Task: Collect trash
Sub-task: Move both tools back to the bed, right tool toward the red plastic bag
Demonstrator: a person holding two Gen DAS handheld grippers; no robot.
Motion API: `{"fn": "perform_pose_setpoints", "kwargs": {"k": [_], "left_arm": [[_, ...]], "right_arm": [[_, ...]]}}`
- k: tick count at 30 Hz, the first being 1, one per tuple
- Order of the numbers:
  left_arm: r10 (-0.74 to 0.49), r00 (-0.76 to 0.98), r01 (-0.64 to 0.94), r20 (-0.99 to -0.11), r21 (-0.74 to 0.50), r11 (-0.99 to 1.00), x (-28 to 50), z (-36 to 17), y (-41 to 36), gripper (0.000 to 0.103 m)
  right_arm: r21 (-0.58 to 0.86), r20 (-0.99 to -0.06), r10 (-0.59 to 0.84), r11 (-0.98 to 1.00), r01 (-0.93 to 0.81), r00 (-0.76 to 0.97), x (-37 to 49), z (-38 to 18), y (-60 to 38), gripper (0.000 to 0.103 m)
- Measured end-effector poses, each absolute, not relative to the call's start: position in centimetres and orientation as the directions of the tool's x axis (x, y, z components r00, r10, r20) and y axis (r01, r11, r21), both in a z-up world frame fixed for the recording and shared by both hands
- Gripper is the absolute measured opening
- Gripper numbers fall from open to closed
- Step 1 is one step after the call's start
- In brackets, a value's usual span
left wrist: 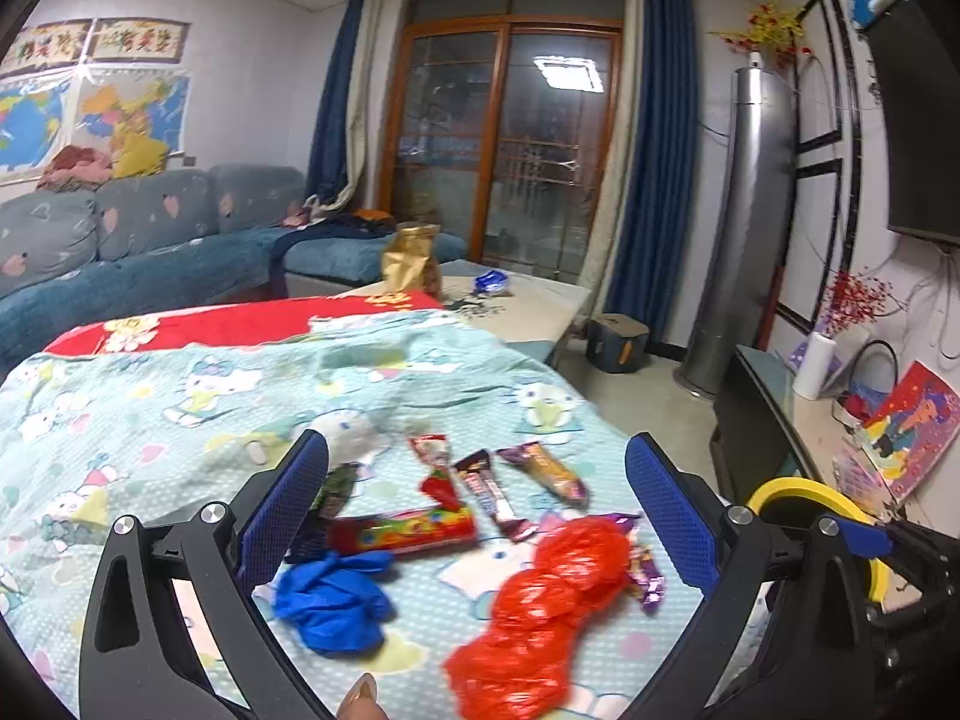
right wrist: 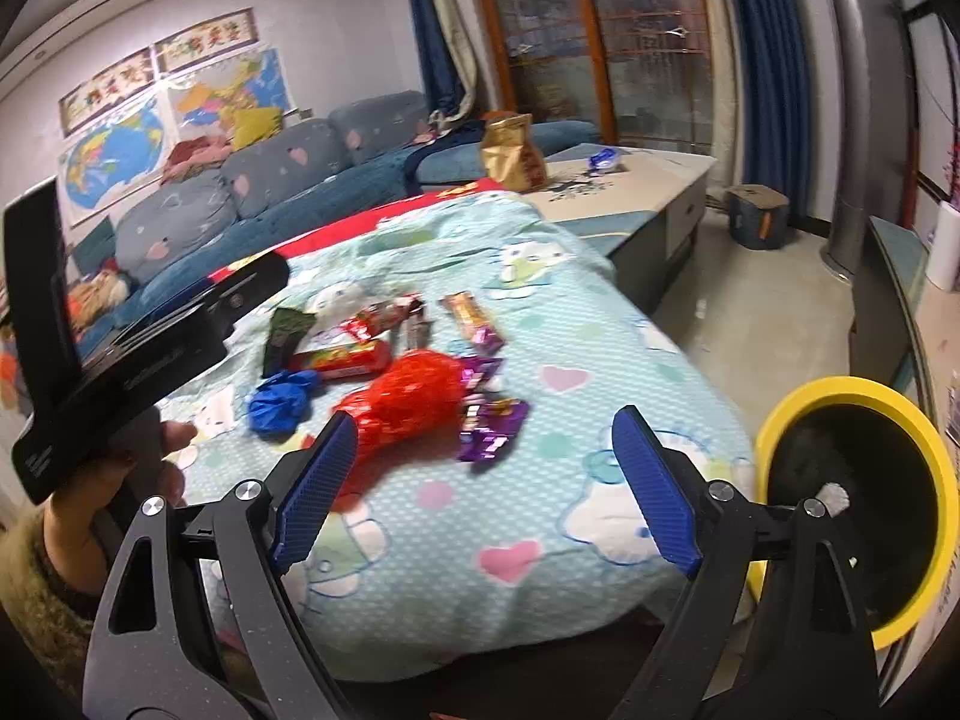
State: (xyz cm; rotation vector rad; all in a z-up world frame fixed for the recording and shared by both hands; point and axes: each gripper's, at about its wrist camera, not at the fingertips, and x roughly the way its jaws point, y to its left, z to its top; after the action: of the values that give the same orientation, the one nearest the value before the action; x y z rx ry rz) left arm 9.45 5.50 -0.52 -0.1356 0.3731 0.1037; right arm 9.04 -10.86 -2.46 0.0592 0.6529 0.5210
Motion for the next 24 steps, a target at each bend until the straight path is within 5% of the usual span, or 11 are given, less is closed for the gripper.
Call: {"fn": "perform_pose_setpoints", "kwargs": {"k": [24], "left_arm": [[0.081,0.83,-0.244,-0.552,-0.229,0.942,11.3,-5.5,14.3,0.096]], "right_arm": [[0.205,-0.693,0.522,0.804,-0.558,0.498,10.2,-6.9,-1.1,0.08]]}}
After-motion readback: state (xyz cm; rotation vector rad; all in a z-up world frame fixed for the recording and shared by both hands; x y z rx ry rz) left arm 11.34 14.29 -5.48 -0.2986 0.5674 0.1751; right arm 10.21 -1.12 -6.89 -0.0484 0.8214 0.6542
